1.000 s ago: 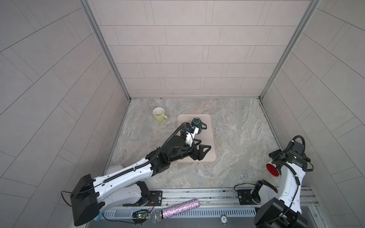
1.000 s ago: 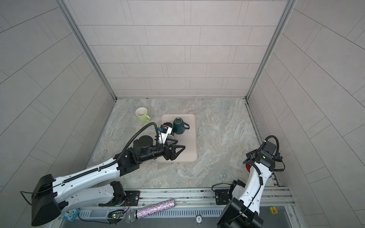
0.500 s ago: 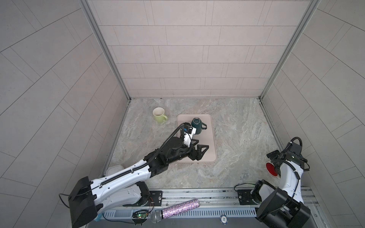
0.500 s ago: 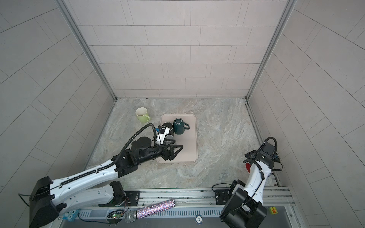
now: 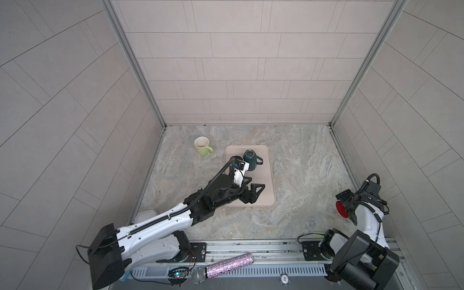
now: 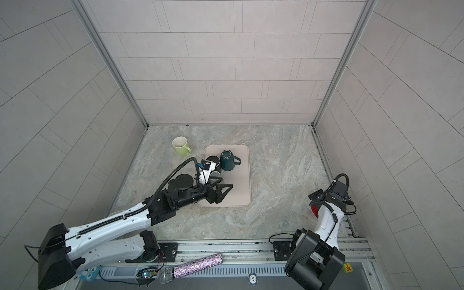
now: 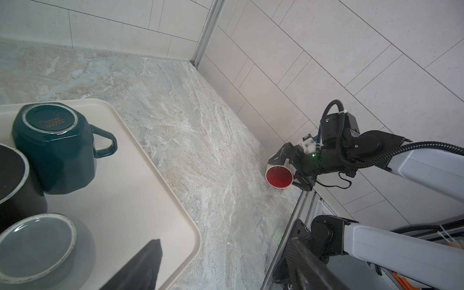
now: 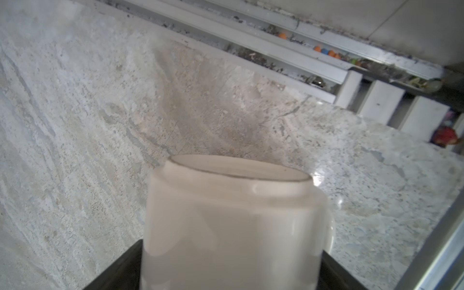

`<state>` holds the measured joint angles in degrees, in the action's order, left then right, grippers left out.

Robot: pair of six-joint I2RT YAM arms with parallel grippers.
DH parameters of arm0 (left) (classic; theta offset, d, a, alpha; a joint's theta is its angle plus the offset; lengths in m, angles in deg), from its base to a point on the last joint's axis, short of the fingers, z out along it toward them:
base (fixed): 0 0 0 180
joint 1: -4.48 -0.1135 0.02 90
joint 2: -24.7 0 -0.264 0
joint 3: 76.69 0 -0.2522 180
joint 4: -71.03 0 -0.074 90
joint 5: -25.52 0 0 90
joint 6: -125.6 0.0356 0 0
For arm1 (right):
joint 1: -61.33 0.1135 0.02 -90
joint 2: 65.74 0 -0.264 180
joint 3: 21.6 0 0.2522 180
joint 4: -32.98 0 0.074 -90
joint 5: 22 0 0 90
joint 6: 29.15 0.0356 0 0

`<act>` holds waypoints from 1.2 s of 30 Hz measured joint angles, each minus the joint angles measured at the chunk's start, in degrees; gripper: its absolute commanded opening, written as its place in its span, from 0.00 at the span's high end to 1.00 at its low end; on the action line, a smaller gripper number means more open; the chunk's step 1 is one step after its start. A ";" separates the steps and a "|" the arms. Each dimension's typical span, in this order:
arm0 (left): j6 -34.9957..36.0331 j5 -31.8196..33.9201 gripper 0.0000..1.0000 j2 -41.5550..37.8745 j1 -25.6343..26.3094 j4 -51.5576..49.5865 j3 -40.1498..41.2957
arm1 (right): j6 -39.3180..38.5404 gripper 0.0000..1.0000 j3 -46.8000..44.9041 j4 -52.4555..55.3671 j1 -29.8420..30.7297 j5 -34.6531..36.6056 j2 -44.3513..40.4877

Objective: Turn the mug right side up
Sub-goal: Move the mug to the tray.

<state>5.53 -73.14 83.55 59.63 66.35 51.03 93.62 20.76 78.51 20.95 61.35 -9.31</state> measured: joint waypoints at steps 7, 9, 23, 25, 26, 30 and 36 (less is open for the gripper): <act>0.13 0.61 0.16 0.09 0.00 0.00 0.00 | -1.25 0.09 0.92 -2.45 9.97 0.94 4.72; 0.15 0.98 0.16 0.09 0.00 -0.09 0.00 | -1.22 0.09 1.57 -3.19 13.16 1.84 6.03; 2.58 5.31 0.16 -0.09 0.00 -3.69 0.00 | -2.64 0.15 18.86 -3.74 36.22 4.55 28.06; 2.95 6.03 0.16 -0.22 0.00 -4.17 0.00 | -2.95 0.15 21.46 -4.42 39.87 4.72 30.99; 3.10 6.45 0.16 -0.35 0.00 -4.52 -0.02 | -2.99 0.15 22.53 -4.87 41.62 4.72 32.17; 3.54 8.15 0.16 -1.05 0.00 -6.23 -0.02 | -2.97 0.16 26.01 -5.40 47.34 5.38 35.67; 4.00 11.28 0.15 -2.45 0.00 -7.56 -0.02 | -1.90 0.18 28.94 -6.01 54.73 5.60 38.51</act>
<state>9.53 -61.86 81.10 59.63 58.79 51.01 91.72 49.70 72.50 75.68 66.94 29.20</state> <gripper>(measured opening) 0.844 0.868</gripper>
